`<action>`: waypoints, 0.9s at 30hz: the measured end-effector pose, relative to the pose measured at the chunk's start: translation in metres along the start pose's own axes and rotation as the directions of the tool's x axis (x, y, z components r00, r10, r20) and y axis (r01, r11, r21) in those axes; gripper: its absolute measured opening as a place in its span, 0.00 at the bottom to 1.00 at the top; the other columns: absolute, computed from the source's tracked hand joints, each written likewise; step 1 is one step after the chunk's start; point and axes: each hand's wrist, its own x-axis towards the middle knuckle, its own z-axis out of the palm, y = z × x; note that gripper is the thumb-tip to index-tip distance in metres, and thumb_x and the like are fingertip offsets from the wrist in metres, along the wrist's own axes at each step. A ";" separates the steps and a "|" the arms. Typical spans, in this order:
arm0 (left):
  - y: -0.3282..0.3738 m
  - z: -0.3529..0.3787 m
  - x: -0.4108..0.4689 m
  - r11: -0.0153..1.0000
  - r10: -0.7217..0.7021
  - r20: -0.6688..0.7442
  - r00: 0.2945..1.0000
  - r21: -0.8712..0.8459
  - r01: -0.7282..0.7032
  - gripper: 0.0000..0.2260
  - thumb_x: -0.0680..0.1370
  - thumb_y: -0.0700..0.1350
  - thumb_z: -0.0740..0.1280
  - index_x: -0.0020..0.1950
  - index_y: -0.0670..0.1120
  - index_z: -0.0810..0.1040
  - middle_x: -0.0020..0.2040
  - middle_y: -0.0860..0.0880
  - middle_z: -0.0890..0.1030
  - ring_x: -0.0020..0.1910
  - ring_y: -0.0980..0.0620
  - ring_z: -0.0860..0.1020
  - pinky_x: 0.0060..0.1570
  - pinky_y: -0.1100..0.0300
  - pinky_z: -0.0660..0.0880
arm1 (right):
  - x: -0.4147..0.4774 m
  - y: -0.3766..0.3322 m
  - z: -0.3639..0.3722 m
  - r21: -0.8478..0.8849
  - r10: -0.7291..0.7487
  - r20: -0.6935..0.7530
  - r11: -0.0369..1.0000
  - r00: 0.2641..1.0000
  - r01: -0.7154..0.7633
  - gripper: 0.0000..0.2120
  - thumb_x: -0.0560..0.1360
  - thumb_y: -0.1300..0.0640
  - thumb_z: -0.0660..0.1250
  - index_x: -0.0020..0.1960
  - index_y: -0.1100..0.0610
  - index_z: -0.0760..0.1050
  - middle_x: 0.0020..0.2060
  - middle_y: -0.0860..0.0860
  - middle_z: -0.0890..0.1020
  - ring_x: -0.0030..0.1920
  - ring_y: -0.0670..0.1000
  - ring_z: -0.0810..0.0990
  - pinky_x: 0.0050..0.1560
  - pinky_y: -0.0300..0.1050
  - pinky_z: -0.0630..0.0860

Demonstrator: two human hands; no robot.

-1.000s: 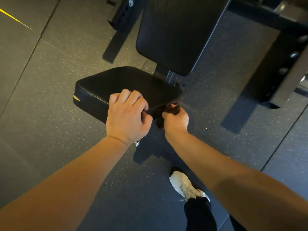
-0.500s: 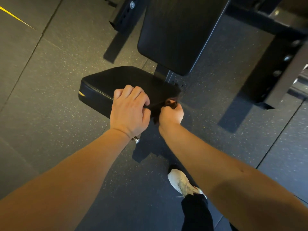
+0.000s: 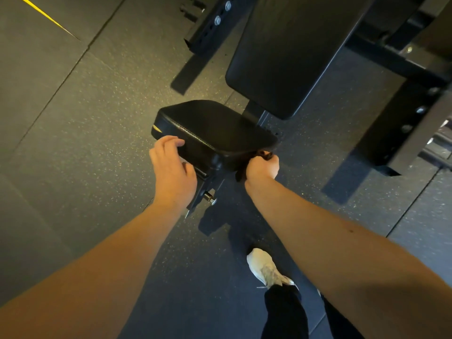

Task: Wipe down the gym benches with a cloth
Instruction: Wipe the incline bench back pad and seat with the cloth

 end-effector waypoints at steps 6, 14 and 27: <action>-0.003 0.000 -0.005 0.999 0.005 0.024 1.000 -0.046 -0.004 0.21 0.78 0.31 0.64 0.69 0.45 0.70 0.73 0.49 0.65 0.72 0.53 0.61 0.68 0.65 0.63 | -0.045 0.018 -0.004 -0.051 0.007 0.247 0.999 0.969 0.005 0.22 0.80 0.68 0.64 0.65 0.46 0.72 0.57 0.46 0.79 0.58 0.50 0.77 0.64 0.54 0.74; 0.000 -0.004 -0.007 0.997 -0.035 0.067 0.997 -0.069 0.040 0.22 0.79 0.32 0.65 0.71 0.46 0.71 0.75 0.51 0.65 0.75 0.51 0.61 0.75 0.50 0.67 | -0.014 -0.003 0.008 -0.020 -0.104 -0.032 0.994 0.994 0.103 0.22 0.80 0.70 0.57 0.68 0.51 0.70 0.62 0.53 0.78 0.64 0.56 0.78 0.66 0.58 0.76; 0.003 -0.012 -0.021 0.994 -0.072 0.054 0.996 -0.074 0.076 0.25 0.79 0.30 0.64 0.75 0.44 0.69 0.78 0.50 0.62 0.78 0.52 0.57 0.72 0.72 0.52 | -0.083 -0.033 -0.010 -0.144 -0.530 0.619 0.649 0.580 0.747 0.21 0.77 0.62 0.72 0.67 0.48 0.73 0.61 0.42 0.78 0.62 0.40 0.76 0.60 0.28 0.74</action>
